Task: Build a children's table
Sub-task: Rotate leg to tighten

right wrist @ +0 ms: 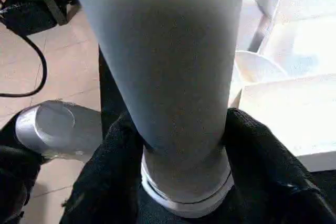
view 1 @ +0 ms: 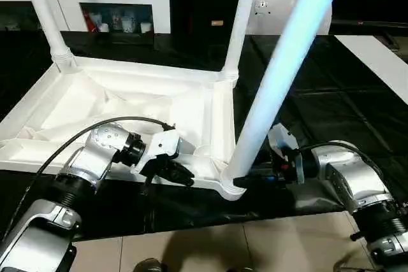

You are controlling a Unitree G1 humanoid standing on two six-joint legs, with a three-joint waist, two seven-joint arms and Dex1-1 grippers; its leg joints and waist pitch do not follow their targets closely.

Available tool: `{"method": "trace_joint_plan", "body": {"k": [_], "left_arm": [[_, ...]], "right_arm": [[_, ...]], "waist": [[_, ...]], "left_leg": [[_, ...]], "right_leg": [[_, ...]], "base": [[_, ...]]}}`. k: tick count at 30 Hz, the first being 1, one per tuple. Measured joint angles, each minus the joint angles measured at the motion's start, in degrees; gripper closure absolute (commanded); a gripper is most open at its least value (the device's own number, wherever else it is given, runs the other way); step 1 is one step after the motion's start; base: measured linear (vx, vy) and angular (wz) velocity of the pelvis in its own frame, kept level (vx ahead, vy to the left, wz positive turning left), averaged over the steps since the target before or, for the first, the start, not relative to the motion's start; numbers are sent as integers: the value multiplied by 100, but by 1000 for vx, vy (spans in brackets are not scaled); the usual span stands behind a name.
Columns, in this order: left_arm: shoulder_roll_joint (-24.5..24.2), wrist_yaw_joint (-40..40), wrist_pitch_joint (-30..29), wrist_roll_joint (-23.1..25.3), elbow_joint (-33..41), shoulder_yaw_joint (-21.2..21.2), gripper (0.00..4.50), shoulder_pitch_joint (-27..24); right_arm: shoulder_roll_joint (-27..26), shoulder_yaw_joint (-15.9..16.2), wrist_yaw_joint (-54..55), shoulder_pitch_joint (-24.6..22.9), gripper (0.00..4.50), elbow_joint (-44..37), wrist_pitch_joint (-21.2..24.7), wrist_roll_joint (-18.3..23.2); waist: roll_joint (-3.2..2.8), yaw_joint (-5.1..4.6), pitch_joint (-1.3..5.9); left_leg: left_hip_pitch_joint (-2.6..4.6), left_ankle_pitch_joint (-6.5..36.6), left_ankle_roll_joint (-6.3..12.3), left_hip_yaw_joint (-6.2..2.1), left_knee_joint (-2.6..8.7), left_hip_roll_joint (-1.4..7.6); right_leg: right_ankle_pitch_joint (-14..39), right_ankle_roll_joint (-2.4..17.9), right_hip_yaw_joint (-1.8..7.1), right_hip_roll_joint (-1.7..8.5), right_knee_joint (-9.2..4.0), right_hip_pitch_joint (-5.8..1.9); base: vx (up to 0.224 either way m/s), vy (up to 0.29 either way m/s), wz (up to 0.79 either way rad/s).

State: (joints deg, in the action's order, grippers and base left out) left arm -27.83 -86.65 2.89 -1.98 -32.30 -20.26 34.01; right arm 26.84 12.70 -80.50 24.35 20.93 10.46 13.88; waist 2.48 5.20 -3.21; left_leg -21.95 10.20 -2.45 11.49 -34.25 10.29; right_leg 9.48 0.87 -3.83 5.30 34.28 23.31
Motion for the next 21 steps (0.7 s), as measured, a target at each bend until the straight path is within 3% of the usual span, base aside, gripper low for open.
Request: {"method": "trace_joint_plan", "body": {"k": [5,11,14,18,21], "left_arm": [[25,41,-41,10,-2,17,450,0],[284,599,-759,37,-36,203,450,-1],[464,1150,-1197,66,-65,383,450,0],[899,2089,-1903,55,-69,664,450,7],[1192,2767,-2348,67,-94,844,450,69]], "right_arm": [[-32,-75,54,-170,253,-152,99,32],[-307,-351,928,-474,254,-396,560,92],[-628,-578,1711,-458,254,-329,675,-57],[-1283,-985,3182,-323,255,-140,945,-241],[-1771,-1183,4178,-76,255,122,1089,-355]], "waist": [[2,22,2],[2,3,2],[2,-110,2],[0,-382,-1],[-27,-537,-16]], "left_leg": [[7,0,0,-1,-7,0],[78,1,-1,0,-6,-3],[90,1,-1,-8,-4,-3],[84,2,0,-27,-3,-3],[83,2,0,-104,0,0]], "right_leg": [[2,-3,0,1,7,-8],[19,-31,4,4,8,-64],[30,-49,-7,5,-7,-66],[38,-62,-40,6,-91,-69],[38,-62,-168,21,-208,-122]], "base": [[0,0,0],[0,0,0],[-37,4,-5],[-54,19,-9],[0,0,0]]}}
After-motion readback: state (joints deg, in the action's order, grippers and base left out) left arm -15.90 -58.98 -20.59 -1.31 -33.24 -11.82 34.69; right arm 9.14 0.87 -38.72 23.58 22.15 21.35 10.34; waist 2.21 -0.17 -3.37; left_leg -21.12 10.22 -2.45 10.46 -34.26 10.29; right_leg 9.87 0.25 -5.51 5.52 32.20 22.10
